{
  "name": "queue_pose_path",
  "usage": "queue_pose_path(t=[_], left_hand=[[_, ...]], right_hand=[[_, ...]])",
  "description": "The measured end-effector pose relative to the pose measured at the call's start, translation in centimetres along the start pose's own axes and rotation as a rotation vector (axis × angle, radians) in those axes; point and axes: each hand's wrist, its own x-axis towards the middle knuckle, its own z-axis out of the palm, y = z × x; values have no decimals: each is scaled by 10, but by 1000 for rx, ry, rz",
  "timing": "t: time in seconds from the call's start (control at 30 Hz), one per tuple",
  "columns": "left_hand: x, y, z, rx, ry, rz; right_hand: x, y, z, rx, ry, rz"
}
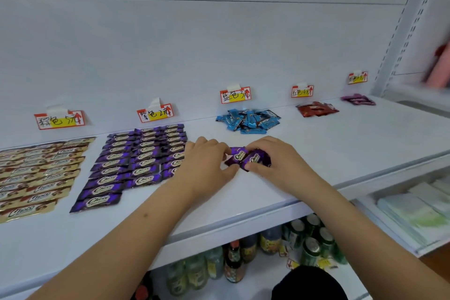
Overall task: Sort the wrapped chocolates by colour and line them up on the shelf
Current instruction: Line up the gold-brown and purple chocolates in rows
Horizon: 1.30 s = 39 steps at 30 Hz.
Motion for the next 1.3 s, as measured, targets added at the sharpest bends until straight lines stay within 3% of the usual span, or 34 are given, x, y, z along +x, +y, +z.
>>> queue_pose_path(t=[0.13, 0.4, 0.53, 0.7, 0.9, 1.03, 1.3], left_hand=[[11, 2, 3, -46, -54, -27], [5, 1, 4, -229, 124, -114], [-13, -12, -13, -300, 153, -112], [-56, -39, -32, -380, 167, -133], [-109, -65, -54, -328, 146, -113], [-126, -78, -58, -213, 75, -104], [-133, -73, -57, -302, 15, 17]], right_hand=[[-1, 3, -2, 38, 92, 57], [-4, 5, -7, 292, 211, 192], [-6, 2, -8, 268, 236, 195], [-8, -10, -3, -51, 147, -67], [-17, -52, 11, 9, 39, -261], [-19, -82, 20, 26, -151, -388], [-8, -67, 19, 122, -155, -272]])
